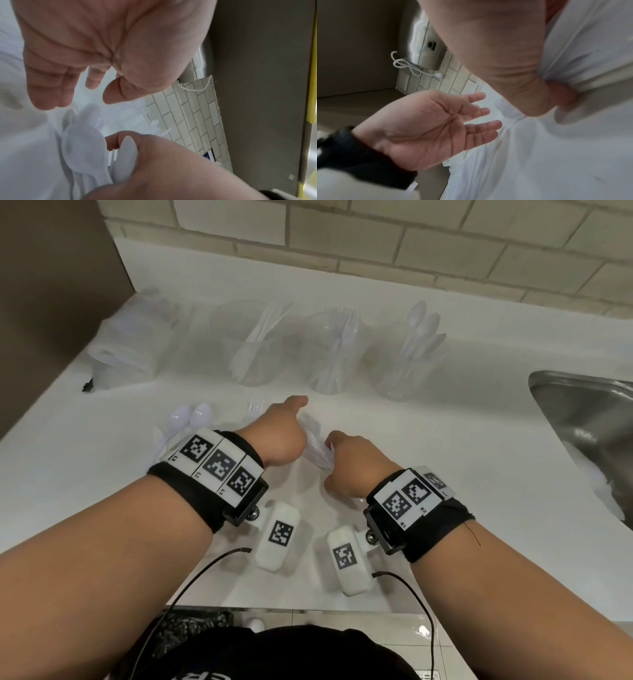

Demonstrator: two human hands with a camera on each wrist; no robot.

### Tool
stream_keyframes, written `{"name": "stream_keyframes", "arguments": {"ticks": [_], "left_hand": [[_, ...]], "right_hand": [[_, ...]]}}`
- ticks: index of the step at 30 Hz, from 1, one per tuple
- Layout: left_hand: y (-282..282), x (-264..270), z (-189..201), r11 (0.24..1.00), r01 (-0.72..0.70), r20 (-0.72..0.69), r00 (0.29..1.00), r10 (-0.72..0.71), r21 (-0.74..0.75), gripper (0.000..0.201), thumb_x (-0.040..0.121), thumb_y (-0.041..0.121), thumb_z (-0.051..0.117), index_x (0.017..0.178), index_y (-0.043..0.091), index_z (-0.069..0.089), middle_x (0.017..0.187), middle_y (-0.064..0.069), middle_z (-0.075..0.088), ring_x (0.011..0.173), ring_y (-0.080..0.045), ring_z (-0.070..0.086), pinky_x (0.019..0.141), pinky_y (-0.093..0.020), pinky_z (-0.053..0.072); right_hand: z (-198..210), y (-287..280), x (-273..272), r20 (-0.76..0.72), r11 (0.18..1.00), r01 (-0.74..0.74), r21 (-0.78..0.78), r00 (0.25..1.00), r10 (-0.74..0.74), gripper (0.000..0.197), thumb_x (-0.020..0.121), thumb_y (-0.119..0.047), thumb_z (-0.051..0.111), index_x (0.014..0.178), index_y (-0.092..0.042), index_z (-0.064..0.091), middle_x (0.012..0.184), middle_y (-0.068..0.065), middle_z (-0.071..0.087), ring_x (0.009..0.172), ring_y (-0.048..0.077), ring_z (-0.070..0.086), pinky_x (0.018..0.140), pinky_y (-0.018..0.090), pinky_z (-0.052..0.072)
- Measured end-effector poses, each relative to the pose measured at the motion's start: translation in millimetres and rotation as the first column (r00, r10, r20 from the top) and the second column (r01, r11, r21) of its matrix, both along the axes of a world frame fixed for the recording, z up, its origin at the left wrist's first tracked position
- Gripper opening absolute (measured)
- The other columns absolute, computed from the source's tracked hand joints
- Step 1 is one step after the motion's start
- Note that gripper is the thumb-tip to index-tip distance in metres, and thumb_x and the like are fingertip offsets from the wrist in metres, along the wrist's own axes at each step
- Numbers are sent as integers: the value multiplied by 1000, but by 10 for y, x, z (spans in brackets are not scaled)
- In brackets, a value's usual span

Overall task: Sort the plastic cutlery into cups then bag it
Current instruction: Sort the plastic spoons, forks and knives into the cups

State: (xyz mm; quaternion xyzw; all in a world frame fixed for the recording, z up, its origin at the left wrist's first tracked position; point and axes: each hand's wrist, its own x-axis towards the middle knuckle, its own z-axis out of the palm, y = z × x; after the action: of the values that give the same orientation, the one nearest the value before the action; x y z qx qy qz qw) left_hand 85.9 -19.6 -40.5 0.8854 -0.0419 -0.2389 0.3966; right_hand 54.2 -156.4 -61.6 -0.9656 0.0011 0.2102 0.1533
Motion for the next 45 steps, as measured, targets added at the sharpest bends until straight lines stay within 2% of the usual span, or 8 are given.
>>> {"name": "stream_keyframes", "arguments": {"ticks": [8,25,31,36,38,40,42,45], "left_hand": [[-59,8,1,984,45,10,999,-47,173,42,97,3,40,137,7,49,141,-14,49,129,-29,47,105,-35,40],[149,-10,-189,878,-317,-137,948,287,-359,44,91,1,41,128,18,55,123,1,50,118,-18,50,108,-39,41],[247,-28,-74,702,-439,-157,889,431,-561,28,93,2,46,111,19,60,102,5,55,110,-16,53,106,-35,41],[305,-110,-14,364,-588,-448,799,400,-723,19,96,12,50,110,8,63,109,-6,57,114,-26,56,103,-37,44],[332,-111,-50,258,-670,-590,739,326,-696,23,96,18,49,111,5,61,113,-11,55,114,-29,55,101,-40,45],[307,-106,-96,247,-723,-692,690,213,-645,30,96,26,46,108,2,60,118,-16,55,115,-33,55,101,-45,44],[239,-122,-145,319,-723,-740,667,91,-613,39,95,34,45,110,1,59,116,-21,57,109,-36,57,104,-50,40],[121,-196,-148,400,-659,-740,669,-75,-637,50,96,43,41,121,1,55,113,-23,58,98,-38,59,99,-52,44]], "right_hand": [[28,-33,47,57,996,-81,-48,995,84,28,79,-10,62,106,-11,53,89,1,51,81,19,48,50,21,30],[3,112,87,124,981,-110,-162,984,130,34,79,-2,57,109,-9,42,90,9,57,73,26,53,61,33,42],[-21,106,151,73,971,-145,-192,984,161,51,73,-3,62,117,-11,38,82,4,54,73,26,57,58,32,46],[213,-118,288,220,995,-35,95,975,13,47,72,-12,70,114,-10,46,91,2,56,83,22,58,63,28,43],[410,-215,348,245,828,103,552,928,-279,46,66,-7,74,108,-8,54,88,4,62,73,19,60,67,29,47],[611,-214,336,131,395,66,916,882,-452,40,62,4,70,101,2,59,75,9,64,61,23,60,65,36,50],[757,-158,311,102,105,-61,993,887,-450,28,65,12,62,89,-3,63,68,12,60,60,27,59,66,39,51],[903,29,255,200,27,-208,978,890,-411,33,62,14,62,84,-11,62,69,12,59,68,31,60,72,47,55]]}}
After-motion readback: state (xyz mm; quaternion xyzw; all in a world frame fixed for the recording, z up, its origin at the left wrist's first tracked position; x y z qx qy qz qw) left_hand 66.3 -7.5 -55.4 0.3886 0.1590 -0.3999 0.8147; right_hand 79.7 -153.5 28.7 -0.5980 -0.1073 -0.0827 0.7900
